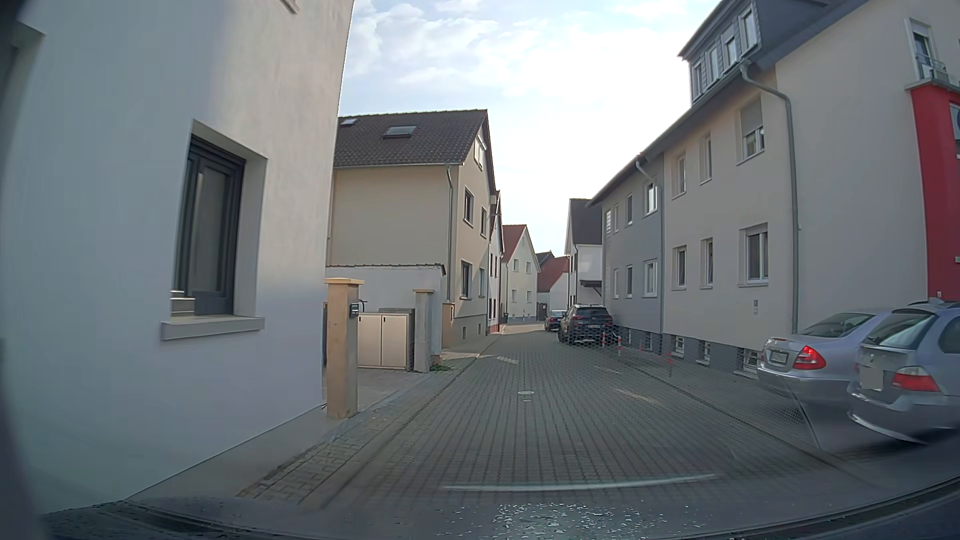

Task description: Follow the waypoints while adhering to traffic rules and regulations

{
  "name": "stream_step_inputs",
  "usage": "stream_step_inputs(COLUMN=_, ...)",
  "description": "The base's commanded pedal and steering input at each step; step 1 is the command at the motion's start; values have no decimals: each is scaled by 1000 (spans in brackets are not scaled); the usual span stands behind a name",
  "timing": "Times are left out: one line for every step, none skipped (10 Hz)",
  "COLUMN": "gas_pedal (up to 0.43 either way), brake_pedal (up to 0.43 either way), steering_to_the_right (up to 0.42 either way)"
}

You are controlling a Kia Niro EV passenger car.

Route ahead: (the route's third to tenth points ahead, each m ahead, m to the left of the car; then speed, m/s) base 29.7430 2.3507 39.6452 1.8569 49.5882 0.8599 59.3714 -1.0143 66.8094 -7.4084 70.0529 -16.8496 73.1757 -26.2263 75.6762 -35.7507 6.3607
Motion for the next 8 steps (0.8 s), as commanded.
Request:
stream_step_inputs(gas_pedal=47, brake_pedal=0, steering_to_the_right=10)
stream_step_inputs(gas_pedal=47, brake_pedal=0, steering_to_the_right=9)
stream_step_inputs(gas_pedal=47, brake_pedal=0, steering_to_the_right=5)
stream_step_inputs(gas_pedal=47, brake_pedal=0, steering_to_the_right=1)
stream_step_inputs(gas_pedal=47, brake_pedal=0, steering_to_the_right=1)
stream_step_inputs(gas_pedal=47, brake_pedal=0, steering_to_the_right=5)
stream_step_inputs(gas_pedal=47, brake_pedal=0, steering_to_the_right=3)
stream_step_inputs(gas_pedal=47, brake_pedal=0, steering_to_the_right=2)
